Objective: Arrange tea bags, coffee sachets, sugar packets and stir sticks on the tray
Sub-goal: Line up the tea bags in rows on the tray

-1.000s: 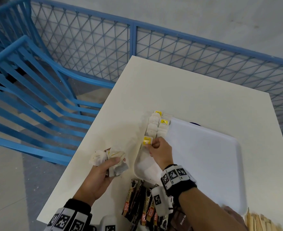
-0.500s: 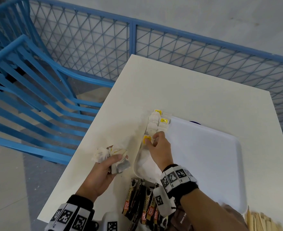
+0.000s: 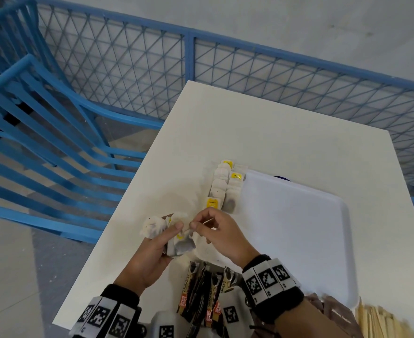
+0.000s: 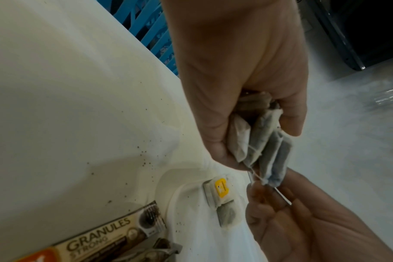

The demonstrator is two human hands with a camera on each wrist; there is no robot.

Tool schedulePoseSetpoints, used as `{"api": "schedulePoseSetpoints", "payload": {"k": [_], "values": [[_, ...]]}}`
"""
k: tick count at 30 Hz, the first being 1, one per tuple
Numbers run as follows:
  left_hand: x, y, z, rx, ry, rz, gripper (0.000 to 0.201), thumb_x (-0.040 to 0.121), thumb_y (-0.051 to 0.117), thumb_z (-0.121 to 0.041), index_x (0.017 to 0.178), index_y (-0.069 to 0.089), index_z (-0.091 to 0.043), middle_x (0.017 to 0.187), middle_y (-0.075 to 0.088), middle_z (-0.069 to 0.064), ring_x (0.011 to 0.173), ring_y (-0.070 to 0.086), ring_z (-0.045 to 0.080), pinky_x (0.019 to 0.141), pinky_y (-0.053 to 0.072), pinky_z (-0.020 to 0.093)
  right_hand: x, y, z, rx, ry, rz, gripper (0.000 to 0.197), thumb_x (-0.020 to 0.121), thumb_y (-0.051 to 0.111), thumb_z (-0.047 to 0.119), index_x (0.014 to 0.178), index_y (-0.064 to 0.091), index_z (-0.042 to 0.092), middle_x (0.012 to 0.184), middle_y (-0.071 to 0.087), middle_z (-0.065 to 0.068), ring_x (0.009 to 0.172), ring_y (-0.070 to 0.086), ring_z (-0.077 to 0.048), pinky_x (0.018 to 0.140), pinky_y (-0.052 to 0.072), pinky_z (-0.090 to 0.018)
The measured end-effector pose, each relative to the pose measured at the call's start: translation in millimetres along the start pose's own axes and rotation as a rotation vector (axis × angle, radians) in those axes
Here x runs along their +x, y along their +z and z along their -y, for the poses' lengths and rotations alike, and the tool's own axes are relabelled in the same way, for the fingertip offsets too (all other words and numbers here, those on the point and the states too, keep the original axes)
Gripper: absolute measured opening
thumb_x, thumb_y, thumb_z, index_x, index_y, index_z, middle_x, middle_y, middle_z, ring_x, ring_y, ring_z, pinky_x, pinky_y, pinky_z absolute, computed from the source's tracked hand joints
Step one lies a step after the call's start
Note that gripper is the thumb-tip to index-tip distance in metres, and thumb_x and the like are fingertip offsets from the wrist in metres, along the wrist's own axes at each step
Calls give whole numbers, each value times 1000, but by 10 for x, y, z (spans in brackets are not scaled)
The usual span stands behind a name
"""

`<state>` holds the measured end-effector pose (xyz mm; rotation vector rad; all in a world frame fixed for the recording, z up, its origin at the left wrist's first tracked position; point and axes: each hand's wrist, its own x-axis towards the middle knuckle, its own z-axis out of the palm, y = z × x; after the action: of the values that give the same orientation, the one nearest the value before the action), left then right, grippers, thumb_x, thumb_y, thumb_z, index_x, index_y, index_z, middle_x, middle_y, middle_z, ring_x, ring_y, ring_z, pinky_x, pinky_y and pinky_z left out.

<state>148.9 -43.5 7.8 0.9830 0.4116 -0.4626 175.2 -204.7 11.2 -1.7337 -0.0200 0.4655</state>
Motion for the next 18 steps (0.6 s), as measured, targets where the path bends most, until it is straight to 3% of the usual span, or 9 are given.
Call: {"api": "schedulePoseSetpoints", "payload": {"k": [4, 8, 12, 15, 18], "values": [[-3, 2, 1, -7, 2, -10, 44, 80, 64, -21, 122, 58, -8, 114, 67, 15, 98, 67, 23, 73, 56, 29, -34, -75, -28, 196, 69, -25, 6, 90, 58, 10, 87, 53, 10, 82, 62, -6, 67, 63, -12, 56, 48, -21], [-9, 15, 3, -3, -3, -21, 27, 85, 54, -11, 111, 63, -8, 95, 73, 8, 82, 70, 16, 65, 55, 25, -80, -148, -33, 360, 73, -51, 6, 90, 56, 3, 90, 52, 7, 85, 61, -15, 68, 66, -17, 61, 51, -24], [-15, 28, 32, -14, -8, -51, 27, 78, 58, -13, 103, 64, -6, 83, 72, 9, 73, 69, 15, 60, 54, 23, -118, -183, -33, 386, 40, -72, 14, 88, 57, -2, 98, 59, 7, 90, 63, -13, 74, 67, -16, 74, 55, -25], [-23, 28, 44, -26, -28, -50, 34, 71, 70, -12, 103, 65, -4, 83, 71, 12, 72, 69, 17, 59, 53, 23, -142, -190, -56, 330, 23, -87, 16, 85, 62, -1, 94, 67, 10, 97, 68, -14, 88, 66, -18, 87, 52, -28], [-35, 29, 46, -26, -42, -21, 31, 69, 68, -10, 99, 67, -5, 82, 70, 11, 71, 68, 17, 58, 54, 23, -179, -180, -65, 334, 25, -76, 12, 82, 67, 6, 92, 72, 9, 103, 69, -12, 98, 63, -21, 94, 50, -32]]}}
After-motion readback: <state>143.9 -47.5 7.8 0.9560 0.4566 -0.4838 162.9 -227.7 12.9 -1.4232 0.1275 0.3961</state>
